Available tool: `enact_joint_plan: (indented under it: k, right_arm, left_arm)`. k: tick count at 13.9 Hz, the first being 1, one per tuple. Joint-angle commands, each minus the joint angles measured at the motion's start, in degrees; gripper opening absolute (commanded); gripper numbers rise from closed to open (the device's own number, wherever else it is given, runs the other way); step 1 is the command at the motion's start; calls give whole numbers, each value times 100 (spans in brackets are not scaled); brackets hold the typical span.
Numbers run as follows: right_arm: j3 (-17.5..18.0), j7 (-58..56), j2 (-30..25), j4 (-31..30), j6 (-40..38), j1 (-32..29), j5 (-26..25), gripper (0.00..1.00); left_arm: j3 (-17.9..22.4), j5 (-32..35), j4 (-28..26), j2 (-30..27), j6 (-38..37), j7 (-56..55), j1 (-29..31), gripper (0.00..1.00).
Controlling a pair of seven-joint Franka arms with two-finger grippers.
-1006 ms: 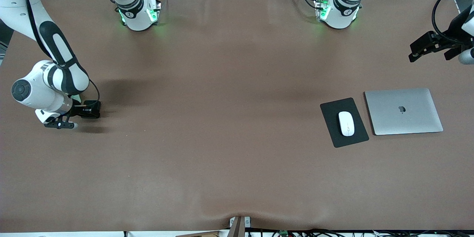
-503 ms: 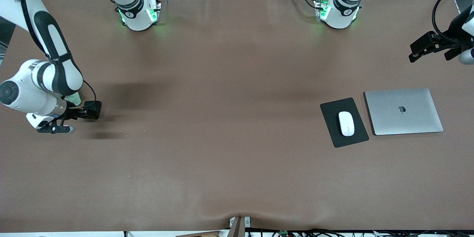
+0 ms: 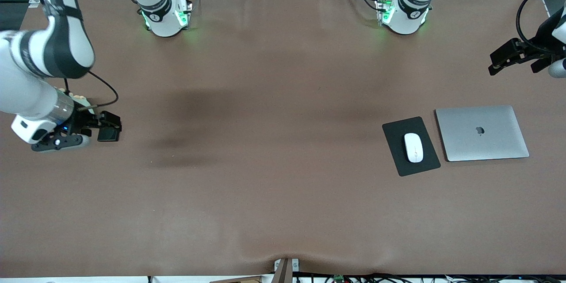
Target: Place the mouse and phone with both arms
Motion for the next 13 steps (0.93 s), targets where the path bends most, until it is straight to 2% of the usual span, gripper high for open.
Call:
enact_joint_plan:
  k: [1, 4, 6, 10, 13]
  right_arm:
    - [-30, 404, -71, 951, -1148, 8, 163, 100]
    - [-126, 634, -430, 1173, -1713, 140, 66, 100]
    - [-372, 931, -887, 1130, -1898, 289, 14, 100]
    - [-785, 1047, -1169, 1103, -2066, 623, -452, 100]
    - [-803, 1047, -1170, 1103, -2092, 615, -558, 100]
  left_arm:
    - [29, 107, 183, 82, -10, 7, -18, 100]
    - [38, 125, 183, 82, -10, 15, -18, 100]
    - [38, 125, 183, 82, -10, 24, -18, 100]
    - [38, 116, 183, 82, -10, 33, -18, 100]
    - [38, 125, 183, 82, -10, 15, -27, 100]
